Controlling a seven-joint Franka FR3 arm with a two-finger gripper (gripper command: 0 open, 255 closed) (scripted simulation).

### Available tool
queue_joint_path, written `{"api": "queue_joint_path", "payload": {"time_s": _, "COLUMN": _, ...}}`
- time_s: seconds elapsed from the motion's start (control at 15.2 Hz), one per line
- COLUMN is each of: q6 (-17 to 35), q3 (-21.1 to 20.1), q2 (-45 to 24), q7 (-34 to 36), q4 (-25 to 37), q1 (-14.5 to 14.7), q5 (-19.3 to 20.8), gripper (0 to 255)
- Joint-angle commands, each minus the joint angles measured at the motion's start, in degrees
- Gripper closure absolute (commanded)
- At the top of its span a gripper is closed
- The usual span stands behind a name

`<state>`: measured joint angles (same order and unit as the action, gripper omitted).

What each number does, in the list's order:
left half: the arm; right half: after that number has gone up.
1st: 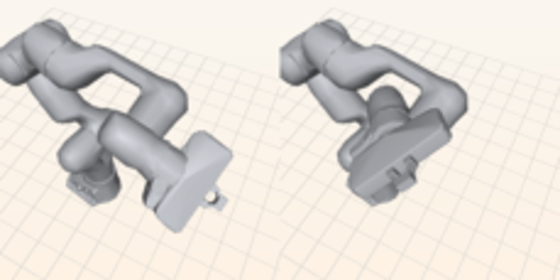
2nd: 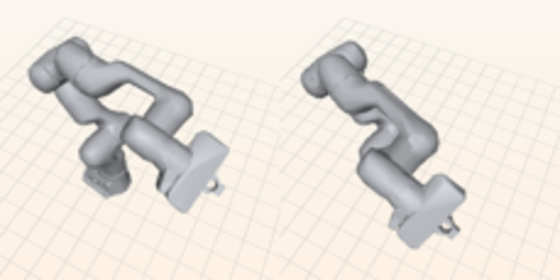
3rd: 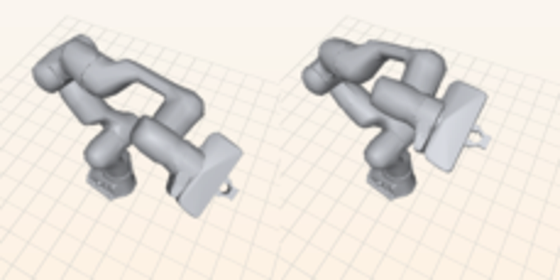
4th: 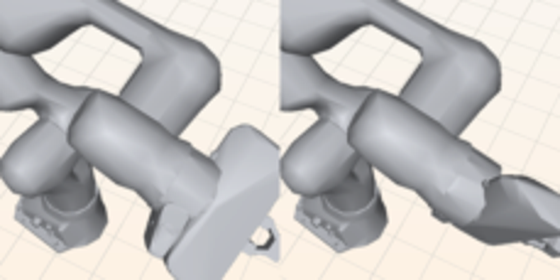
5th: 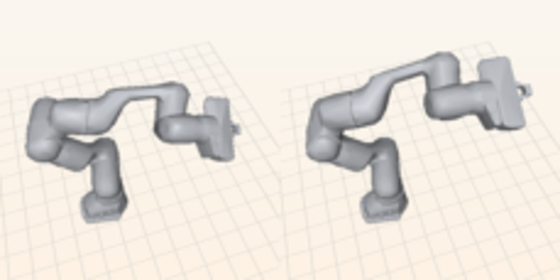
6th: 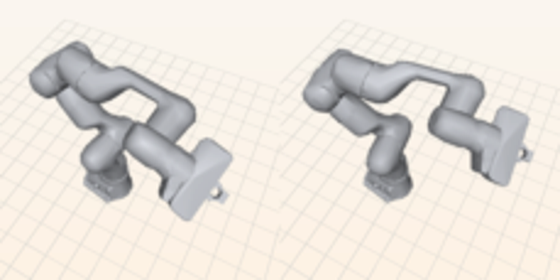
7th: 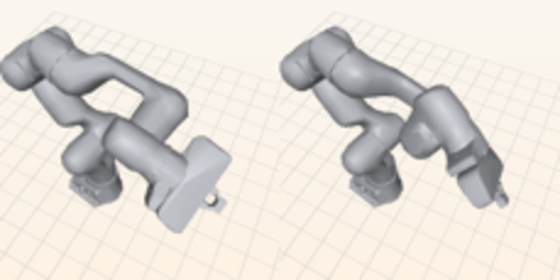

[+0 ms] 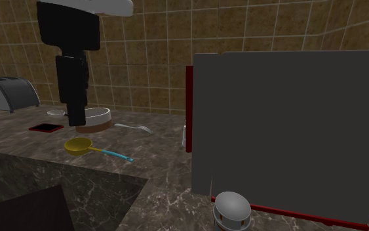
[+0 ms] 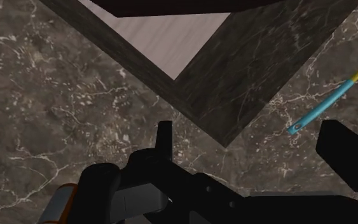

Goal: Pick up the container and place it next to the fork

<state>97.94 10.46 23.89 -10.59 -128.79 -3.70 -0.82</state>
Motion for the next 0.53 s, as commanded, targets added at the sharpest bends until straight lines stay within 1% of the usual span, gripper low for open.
{"api": "queue_joint_path", "payload": {"time_s": 0.0, "q6": 1.7, "q3": 1.5, "q2": -4.3, "q7": -1.9, "q4": 2.7, "q1": -0.4, "q5": 0.1, "gripper": 0}}
{"api": "queue_joint_path", "payload": {"time_s": 0.46, "q6": 6.1, "q3": 5.7, "q2": -18.4, "q7": -8.1, "q4": 12.0, "q1": -2.0, "q5": -1.5, "gripper": 0}}
